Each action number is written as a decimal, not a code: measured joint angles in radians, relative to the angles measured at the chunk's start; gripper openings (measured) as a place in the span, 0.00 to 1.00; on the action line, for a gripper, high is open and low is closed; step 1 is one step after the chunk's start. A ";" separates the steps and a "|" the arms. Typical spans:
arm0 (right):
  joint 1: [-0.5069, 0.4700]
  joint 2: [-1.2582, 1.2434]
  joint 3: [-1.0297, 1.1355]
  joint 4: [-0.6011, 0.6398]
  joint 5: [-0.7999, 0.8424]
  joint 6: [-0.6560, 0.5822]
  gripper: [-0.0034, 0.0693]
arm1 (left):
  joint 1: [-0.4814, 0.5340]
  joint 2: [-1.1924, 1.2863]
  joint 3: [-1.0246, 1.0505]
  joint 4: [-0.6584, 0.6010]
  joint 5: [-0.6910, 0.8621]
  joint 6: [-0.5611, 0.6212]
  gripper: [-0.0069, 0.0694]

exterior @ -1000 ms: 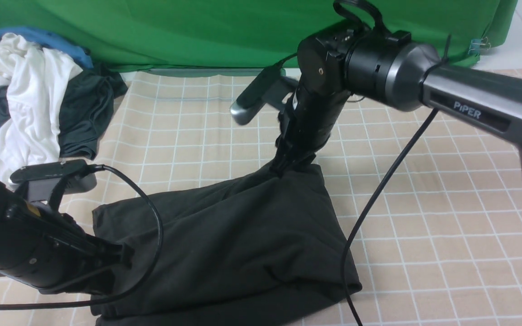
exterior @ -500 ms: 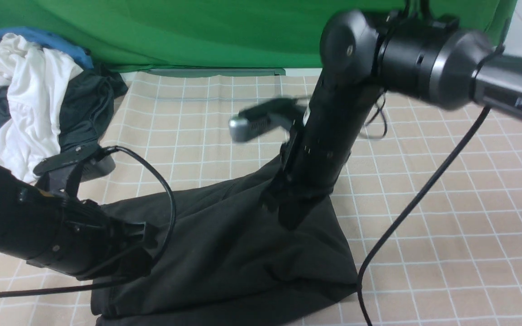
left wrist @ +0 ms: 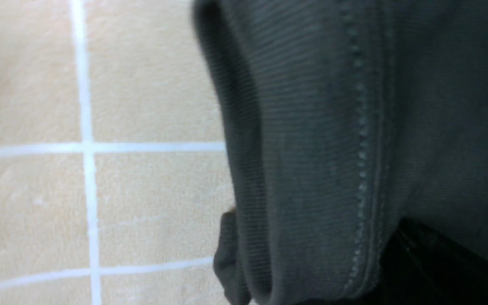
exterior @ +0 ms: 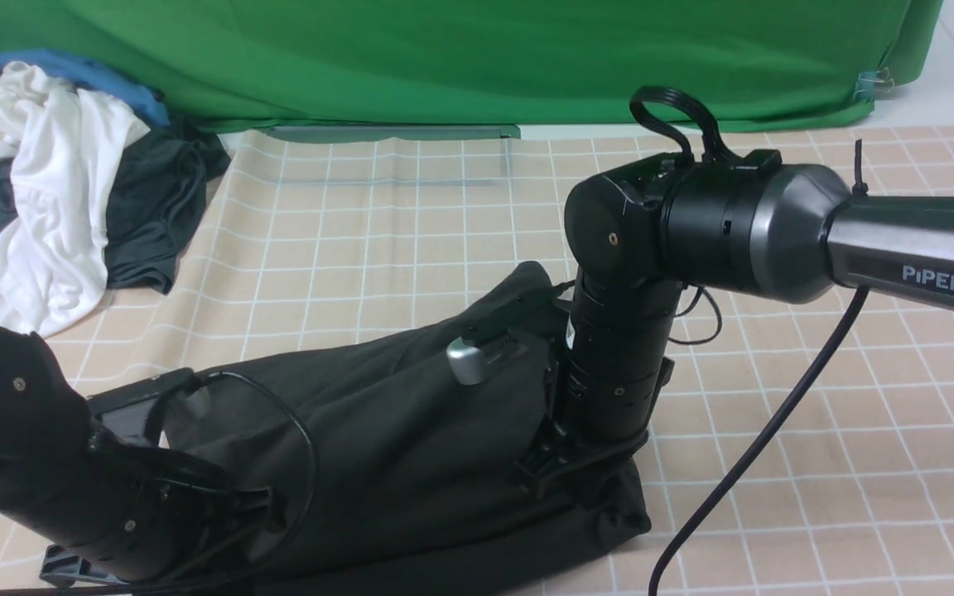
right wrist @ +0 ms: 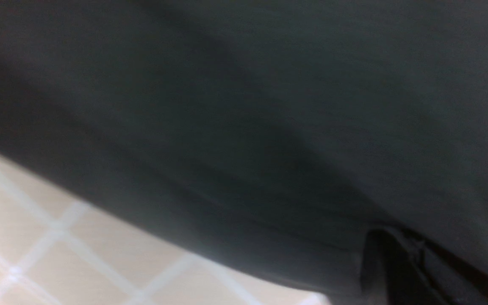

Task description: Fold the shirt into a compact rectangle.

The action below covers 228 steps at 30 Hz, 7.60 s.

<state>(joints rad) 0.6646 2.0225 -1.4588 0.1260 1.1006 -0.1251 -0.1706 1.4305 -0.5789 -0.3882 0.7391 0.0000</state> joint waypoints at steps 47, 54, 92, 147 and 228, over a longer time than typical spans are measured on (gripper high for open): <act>-0.234 0.243 -0.500 0.183 -0.114 -0.095 0.86 | 0.001 -0.212 -0.142 0.293 0.141 -0.159 0.11; -0.234 0.295 -0.506 0.241 -0.142 -0.165 0.64 | 0.001 -0.212 -0.142 0.274 0.156 -0.159 0.11; -0.445 -0.031 -0.488 -0.244 0.107 0.071 0.17 | 0.001 -0.351 -0.175 0.241 0.256 -0.100 0.11; -0.445 -1.857 1.066 -0.248 -1.138 0.194 0.24 | 0.001 -1.017 -0.023 0.100 -0.088 -0.067 0.12; -0.680 -1.933 1.325 -0.248 -0.805 0.149 0.37 | 0.200 -1.431 0.586 0.309 -0.499 0.164 0.12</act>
<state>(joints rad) -0.0158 0.0895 -0.1341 -0.1224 0.2953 0.0238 0.0291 0.0000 0.0069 -0.0797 0.2399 0.1636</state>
